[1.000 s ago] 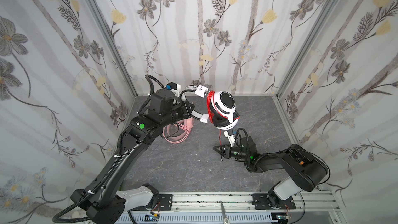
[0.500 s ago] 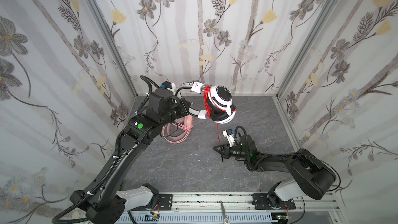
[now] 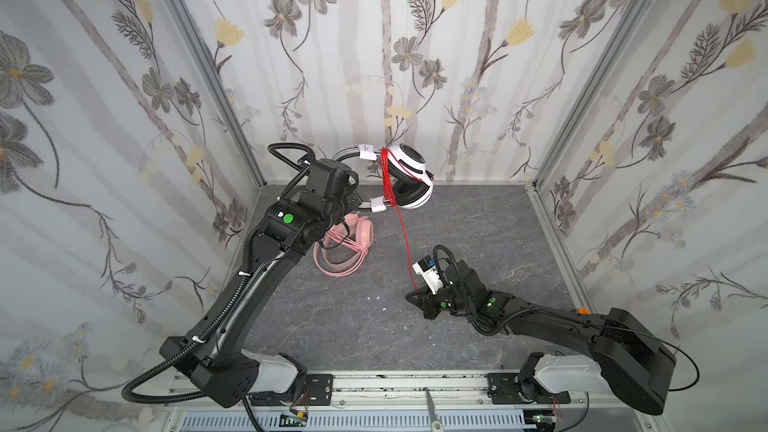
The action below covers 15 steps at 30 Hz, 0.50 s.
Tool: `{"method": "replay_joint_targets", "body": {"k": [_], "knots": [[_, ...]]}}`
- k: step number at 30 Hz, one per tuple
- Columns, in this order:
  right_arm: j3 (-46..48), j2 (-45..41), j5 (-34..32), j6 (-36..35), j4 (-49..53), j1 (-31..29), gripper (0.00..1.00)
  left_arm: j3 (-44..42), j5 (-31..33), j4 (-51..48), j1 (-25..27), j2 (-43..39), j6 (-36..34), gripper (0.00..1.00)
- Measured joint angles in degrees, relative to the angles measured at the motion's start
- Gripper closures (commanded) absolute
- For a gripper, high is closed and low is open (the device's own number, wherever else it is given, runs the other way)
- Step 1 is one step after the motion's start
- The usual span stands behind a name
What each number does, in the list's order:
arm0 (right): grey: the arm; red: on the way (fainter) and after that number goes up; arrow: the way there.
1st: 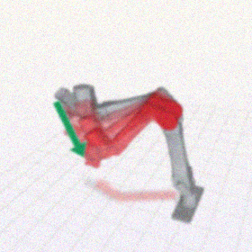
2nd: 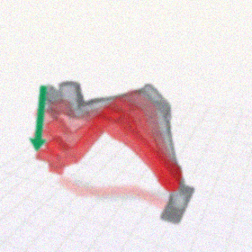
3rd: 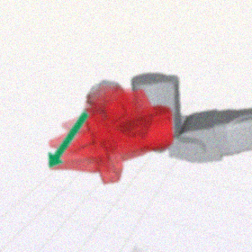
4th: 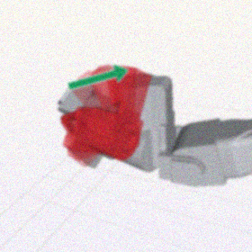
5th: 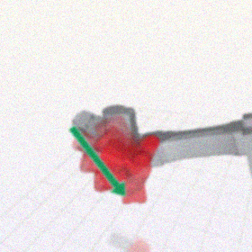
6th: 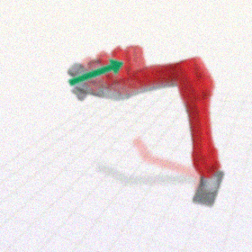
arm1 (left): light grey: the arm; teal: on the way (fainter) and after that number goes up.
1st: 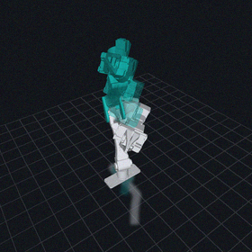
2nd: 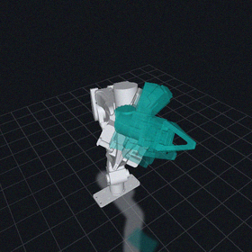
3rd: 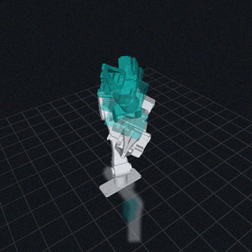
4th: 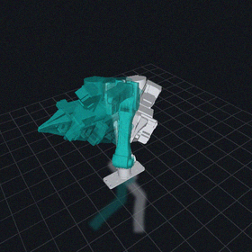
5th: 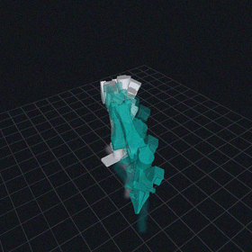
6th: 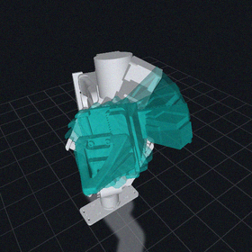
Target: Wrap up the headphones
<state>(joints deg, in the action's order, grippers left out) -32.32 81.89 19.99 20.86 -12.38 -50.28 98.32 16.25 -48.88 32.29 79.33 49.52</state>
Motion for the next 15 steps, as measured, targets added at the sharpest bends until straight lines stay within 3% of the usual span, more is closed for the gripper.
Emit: {"method": "replay_joint_targets", "body": {"k": [15], "knots": [[-20.9, -12.5, -13.1, -10.8, 28.9, -9.3, 1.0, -6.1, 11.8, -3.8, 1.0, 6.9, 0.3, 1.0]]}}
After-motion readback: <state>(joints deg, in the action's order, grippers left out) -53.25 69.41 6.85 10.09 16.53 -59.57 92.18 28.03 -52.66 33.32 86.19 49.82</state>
